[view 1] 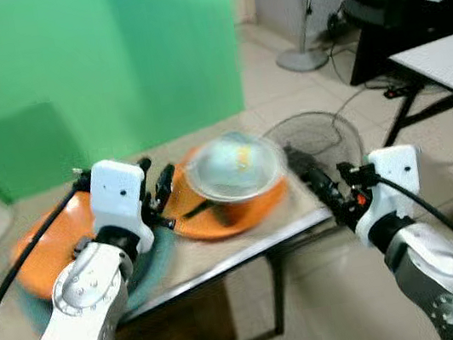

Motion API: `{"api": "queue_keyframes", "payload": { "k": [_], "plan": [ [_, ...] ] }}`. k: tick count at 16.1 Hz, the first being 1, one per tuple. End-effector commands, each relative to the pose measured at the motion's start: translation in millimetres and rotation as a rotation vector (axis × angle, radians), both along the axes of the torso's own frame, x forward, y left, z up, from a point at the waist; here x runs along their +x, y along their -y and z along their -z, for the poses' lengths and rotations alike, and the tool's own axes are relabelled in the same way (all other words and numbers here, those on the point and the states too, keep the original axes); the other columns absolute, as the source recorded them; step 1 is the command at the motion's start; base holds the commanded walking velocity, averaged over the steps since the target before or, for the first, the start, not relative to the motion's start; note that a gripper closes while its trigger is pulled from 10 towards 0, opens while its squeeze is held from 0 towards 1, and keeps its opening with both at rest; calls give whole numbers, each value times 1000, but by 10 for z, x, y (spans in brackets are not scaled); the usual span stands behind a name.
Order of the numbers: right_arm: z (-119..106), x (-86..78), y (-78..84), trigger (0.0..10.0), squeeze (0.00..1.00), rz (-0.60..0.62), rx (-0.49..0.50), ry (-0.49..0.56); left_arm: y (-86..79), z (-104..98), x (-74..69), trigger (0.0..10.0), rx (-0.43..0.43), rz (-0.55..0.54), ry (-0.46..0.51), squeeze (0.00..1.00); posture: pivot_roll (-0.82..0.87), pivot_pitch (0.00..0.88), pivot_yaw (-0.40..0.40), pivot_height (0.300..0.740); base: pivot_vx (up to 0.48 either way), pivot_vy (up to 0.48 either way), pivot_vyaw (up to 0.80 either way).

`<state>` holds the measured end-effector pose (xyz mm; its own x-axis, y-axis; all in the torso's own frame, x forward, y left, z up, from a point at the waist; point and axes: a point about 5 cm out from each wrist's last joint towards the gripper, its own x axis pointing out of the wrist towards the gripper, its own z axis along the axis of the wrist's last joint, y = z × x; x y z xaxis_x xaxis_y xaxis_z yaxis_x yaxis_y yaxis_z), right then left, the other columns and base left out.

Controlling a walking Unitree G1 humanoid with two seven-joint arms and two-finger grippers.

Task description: Setting the table

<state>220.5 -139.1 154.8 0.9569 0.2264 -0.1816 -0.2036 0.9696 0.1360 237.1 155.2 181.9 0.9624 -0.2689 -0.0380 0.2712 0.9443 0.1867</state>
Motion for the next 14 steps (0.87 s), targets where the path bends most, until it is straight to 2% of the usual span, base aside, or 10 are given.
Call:
{"api": "queue_keyframes", "payload": {
  "k": [1, 12, 14],
  "plan": [
    [-41, 7, -29, 10000, 0, -21, 1, 19, -20, -14, 3, 10000, 0, -7, 2, 0, 147, 0, 10, 740, 0, 401, 0],
    [-113, 99, -26, 10000, 0, -70, -9, 49, -23, -14, 5, 10000, -6, -31, 7, 0, 154, 0, -5, 740, 0, 403, 0],
    [-153, 135, -38, 10000, 0, -104, -17, 57, -17, -15, 7, 10000, -1, -32, 10, 0, 152, 0, -6, 740, 0, 178, 0]
  ]
}}
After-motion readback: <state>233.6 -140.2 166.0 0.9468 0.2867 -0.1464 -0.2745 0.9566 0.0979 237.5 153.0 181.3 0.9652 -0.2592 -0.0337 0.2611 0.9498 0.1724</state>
